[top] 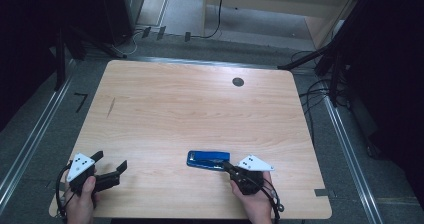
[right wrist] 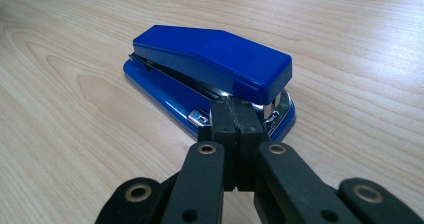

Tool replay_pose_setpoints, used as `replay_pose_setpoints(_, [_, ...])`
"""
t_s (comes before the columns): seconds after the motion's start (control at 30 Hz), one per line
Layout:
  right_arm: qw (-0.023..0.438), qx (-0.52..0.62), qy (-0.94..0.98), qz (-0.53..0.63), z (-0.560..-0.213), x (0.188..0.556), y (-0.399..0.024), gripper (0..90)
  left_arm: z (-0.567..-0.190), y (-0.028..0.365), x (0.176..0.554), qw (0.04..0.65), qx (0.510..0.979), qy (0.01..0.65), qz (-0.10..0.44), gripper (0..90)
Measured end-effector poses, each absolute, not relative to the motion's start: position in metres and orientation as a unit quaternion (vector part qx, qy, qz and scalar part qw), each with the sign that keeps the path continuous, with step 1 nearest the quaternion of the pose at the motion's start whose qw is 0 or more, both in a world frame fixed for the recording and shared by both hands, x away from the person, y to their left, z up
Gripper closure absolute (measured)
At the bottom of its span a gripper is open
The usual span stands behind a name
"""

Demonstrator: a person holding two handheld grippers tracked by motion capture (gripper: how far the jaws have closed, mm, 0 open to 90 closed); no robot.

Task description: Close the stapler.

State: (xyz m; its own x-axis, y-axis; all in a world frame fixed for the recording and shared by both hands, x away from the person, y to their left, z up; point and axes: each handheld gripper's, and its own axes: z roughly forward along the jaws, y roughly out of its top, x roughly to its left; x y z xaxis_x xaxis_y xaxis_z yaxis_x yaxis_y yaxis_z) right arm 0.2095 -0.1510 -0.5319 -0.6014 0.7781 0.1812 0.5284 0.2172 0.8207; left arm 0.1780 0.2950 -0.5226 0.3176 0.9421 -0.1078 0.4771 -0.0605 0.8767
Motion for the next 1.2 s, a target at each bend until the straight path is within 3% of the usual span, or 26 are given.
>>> replay_pose_setpoints(1.2, [0.138, 0.417, 0.763, 0.474, -0.530, 0.220, -0.161, 90.0, -0.524, 0.294, 0.178, 0.437, 0.684, 0.522, 0.263, 7.8])
